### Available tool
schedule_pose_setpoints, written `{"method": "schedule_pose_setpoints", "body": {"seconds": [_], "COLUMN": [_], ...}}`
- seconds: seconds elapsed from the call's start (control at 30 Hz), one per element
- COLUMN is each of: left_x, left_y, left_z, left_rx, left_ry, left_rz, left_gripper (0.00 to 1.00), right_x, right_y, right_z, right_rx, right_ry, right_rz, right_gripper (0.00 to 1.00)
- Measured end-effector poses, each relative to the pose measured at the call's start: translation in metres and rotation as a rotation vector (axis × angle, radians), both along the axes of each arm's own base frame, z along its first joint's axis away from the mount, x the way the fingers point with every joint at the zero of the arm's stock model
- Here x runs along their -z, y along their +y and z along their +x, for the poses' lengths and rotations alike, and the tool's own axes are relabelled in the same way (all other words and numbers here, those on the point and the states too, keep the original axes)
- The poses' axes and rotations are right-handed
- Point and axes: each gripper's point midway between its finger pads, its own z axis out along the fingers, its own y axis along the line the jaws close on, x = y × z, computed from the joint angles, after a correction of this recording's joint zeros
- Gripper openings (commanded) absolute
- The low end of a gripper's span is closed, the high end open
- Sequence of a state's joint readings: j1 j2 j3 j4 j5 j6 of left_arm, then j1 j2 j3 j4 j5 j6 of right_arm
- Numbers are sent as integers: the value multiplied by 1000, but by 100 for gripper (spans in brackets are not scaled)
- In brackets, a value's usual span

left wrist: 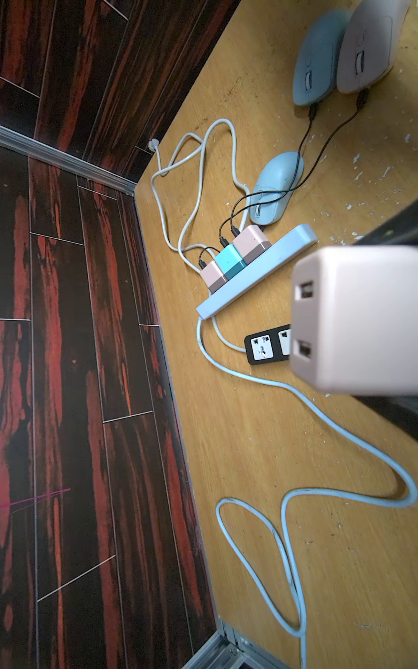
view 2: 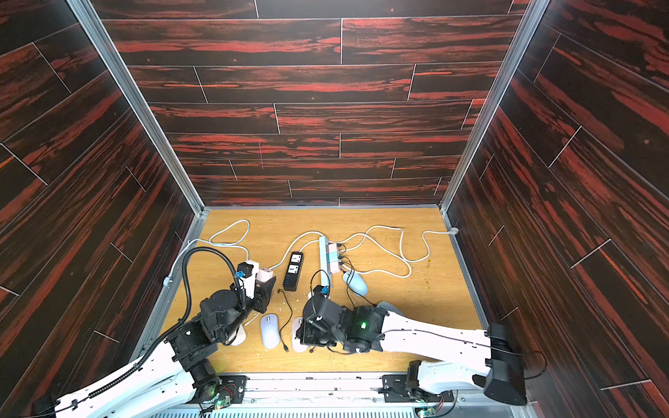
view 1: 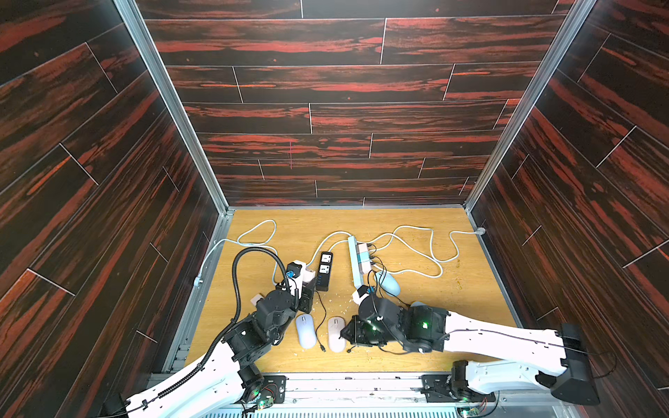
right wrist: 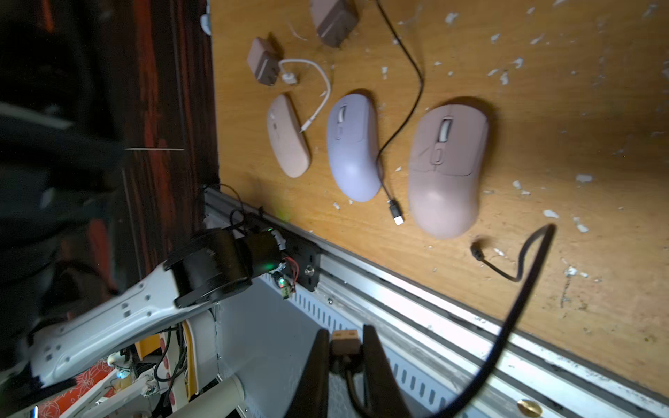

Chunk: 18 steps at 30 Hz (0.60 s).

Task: Unplug the wireless mouse
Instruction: Place the power cord at the center of the board.

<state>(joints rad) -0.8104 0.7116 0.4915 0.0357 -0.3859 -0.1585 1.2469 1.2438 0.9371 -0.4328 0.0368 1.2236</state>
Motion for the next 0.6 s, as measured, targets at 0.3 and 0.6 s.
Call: {"method": "schedule_pose_setpoints", "body": {"seconds": [0.3, 0.6], "left_x": [6, 14], "left_y": [1, 1], "left_z": [-1, -1], "left_rx": [-8, -21], "left_ry": [30, 72], "left_rz": [-8, -28], "left_gripper": [0, 0], "right_x": [43, 70], "right_y": [15, 21], "right_z": [56, 101], "right_rx": [13, 90], "right_ry": [55, 18], "right_rz": [23, 27], "right_gripper": [7, 35]}}
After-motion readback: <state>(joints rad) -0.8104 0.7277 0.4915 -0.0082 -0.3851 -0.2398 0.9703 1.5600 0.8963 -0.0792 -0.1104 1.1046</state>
